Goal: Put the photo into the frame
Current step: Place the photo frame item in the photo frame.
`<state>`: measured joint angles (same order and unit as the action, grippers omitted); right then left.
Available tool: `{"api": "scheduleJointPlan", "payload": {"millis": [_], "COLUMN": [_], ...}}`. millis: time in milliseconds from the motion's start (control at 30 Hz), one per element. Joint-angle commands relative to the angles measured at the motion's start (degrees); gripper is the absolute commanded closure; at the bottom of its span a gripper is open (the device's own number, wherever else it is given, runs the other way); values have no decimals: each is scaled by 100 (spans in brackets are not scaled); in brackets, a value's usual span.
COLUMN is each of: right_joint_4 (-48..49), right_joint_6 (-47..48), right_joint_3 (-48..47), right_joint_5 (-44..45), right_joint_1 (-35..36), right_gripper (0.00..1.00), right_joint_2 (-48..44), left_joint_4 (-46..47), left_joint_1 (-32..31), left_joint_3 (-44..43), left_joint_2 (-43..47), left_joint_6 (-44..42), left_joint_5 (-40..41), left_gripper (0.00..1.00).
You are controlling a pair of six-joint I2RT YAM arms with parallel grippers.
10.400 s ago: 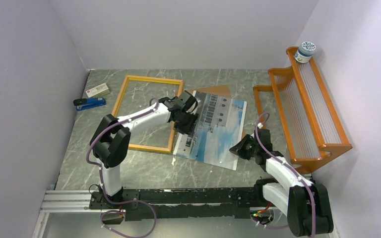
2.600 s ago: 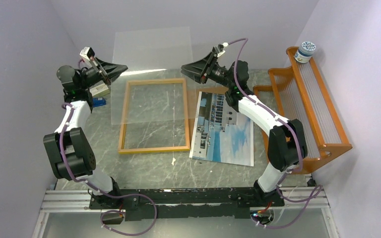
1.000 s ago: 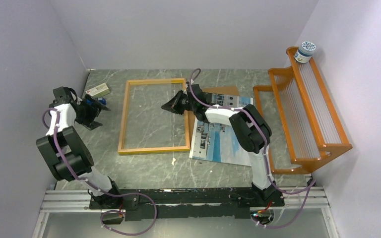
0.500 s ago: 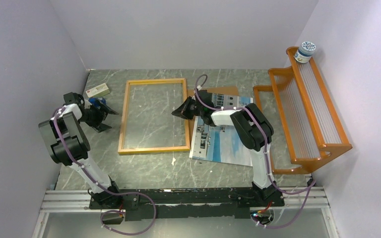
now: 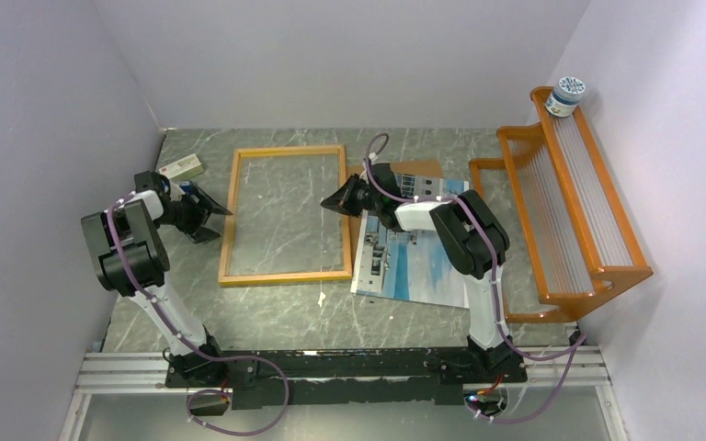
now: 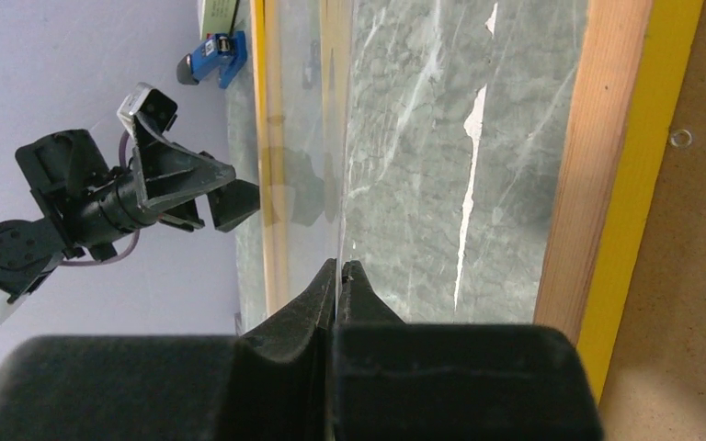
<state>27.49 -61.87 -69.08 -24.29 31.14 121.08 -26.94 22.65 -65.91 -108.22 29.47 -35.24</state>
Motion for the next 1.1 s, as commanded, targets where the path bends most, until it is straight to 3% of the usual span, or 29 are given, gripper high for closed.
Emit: {"api": "scheduleJointPlan", "payload": {"millis": [0, 300, 800, 967, 1067], "right_joint_4": [448, 409, -14, -35, -100], "right_joint_6": [336, 693, 981, 687, 532], "right_joint_3": [-285, -382, -802, -897, -958], "right_joint_5": [-189, -282, -424, -648, -790], "right_joint_1": [7, 22, -72, -46, -46], "right_gripper": [100, 100, 100, 92, 81], "right_joint_2": [-39, -39, 271, 384, 428], "left_joint_4": [54, 22, -270, -267, -277], "left_joint_1": [-79, -119, -308, -330, -328], "left_joint_3": [-81, -127, -255, -254, -262], "left_joint_2": [-189, -293, -577, -600, -630], "left_joint_6": [-208, -232, -311, -285, -271], "left_joint_5": [-1, -50, 14, 64, 87], "left_gripper": [24, 32, 33, 33, 33]}}
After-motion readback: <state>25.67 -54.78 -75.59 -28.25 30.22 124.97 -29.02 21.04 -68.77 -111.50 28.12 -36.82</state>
